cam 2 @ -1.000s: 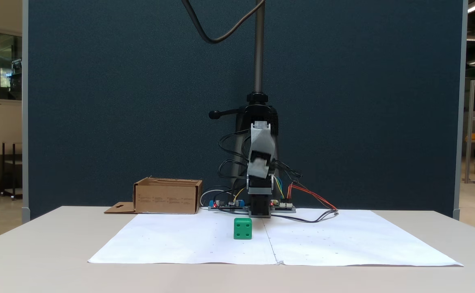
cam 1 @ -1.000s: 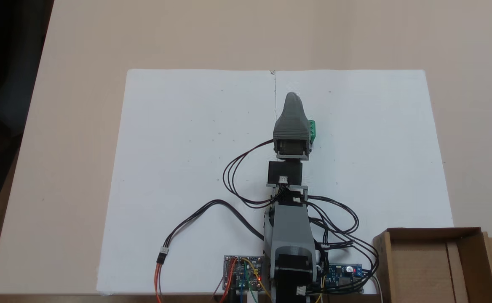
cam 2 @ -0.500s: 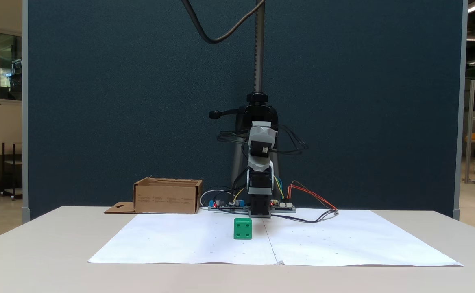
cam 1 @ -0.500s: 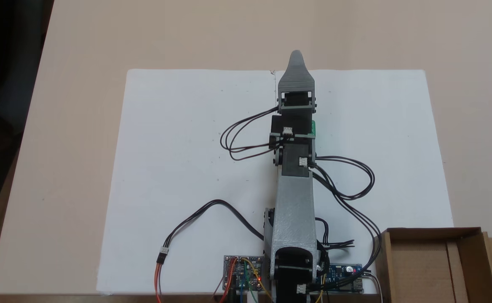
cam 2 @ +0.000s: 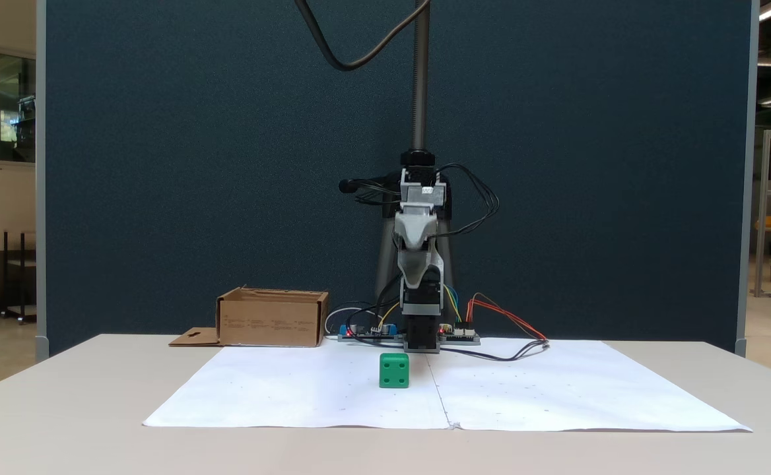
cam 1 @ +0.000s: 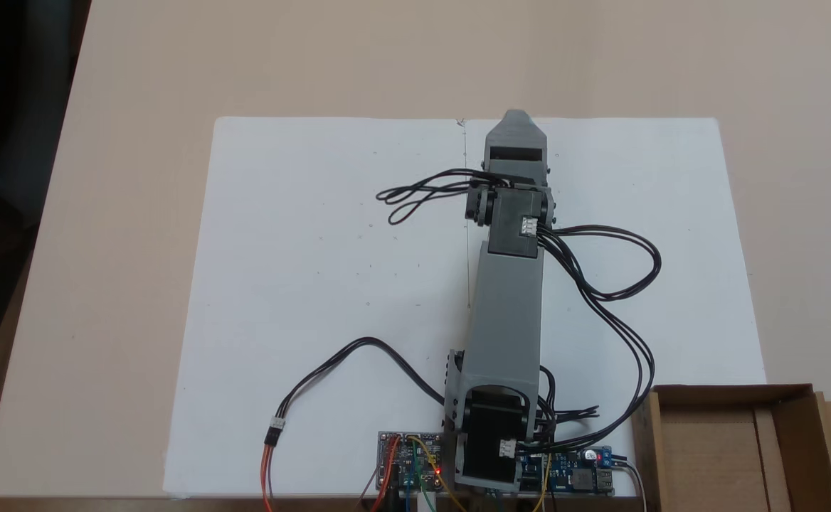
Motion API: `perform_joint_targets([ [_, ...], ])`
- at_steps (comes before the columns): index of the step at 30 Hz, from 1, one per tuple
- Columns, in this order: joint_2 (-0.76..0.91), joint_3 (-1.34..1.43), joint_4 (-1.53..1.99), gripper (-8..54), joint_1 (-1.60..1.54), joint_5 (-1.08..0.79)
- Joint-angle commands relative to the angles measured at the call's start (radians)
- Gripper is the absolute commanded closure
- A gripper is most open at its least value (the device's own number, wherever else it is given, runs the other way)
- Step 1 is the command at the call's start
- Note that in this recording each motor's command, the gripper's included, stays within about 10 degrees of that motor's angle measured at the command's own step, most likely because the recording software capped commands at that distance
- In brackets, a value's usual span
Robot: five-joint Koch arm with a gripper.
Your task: Grasp a green dice and put it in the bin.
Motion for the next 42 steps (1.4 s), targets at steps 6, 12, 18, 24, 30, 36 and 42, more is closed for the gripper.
perform_joint_targets([
  [6, -0.003, -0.084, 0.422, 2.2, 0.041, 0.049],
  [12, -0.008, -0.084, 0.714, 1.8, 0.100, 0.025],
  [18, -0.032, -0.144, 0.825, 0.4, 0.199, -0.141],
  [24, -0.086, -0.242, 0.755, 0.4, 0.261, -0.210],
  [30, -0.146, -0.265, 0.690, 0.4, 0.261, -0.210],
  [36, -0.252, -0.270, 0.609, 0.6, 0.235, -0.184],
  [42, -0.305, -0.270, 0.526, 1.1, 0.189, -0.152],
])
